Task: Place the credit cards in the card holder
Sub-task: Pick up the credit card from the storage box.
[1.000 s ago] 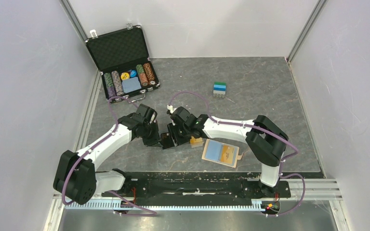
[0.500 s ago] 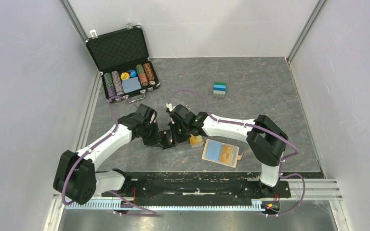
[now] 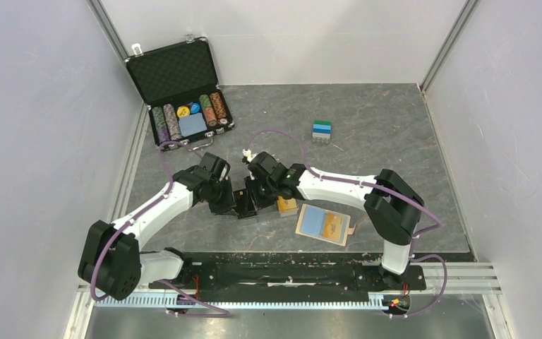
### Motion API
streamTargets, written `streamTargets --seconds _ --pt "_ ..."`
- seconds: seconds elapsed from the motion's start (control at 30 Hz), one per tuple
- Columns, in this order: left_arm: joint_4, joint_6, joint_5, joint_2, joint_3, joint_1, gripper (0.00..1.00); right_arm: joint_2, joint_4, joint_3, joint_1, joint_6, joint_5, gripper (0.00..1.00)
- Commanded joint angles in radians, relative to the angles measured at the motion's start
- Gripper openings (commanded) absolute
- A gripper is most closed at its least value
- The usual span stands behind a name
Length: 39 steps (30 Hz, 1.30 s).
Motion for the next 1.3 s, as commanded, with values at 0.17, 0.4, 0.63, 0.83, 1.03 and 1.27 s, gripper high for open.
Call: streamTargets --seconds 0.17,0.4,0.63,0.83,1.03,1.27 --pt "-0.006 0.064 0.005 0.024 -0.025 0.001 0.02 -0.032 0.051 0.024 0.007 0.014 -0.022 0.13" --pt "-0.006 0.066 0.005 0.023 -0.024 0.0 0.02 -0.072 0.156 -0.043 0.007 0.062 -0.048 0.12" --pt "-0.006 0.067 0.005 0.023 -0.026 0.0 0.02 -0.125 0.277 -0.139 0.003 0.111 -0.069 0.15" --pt "-0.006 0.065 0.005 0.025 -0.026 0.0 0.02 -0.134 0.316 -0.172 -0.005 0.128 -0.075 0.22" --pt "-0.006 0.067 0.005 0.024 -0.025 0.0 0.02 -0.101 0.34 -0.182 -0.009 0.135 -0.094 0.23" --pt "-0.007 0.066 0.003 0.019 -0.025 0.001 0.02 -0.07 0.337 -0.182 -0.011 0.135 -0.092 0.01"
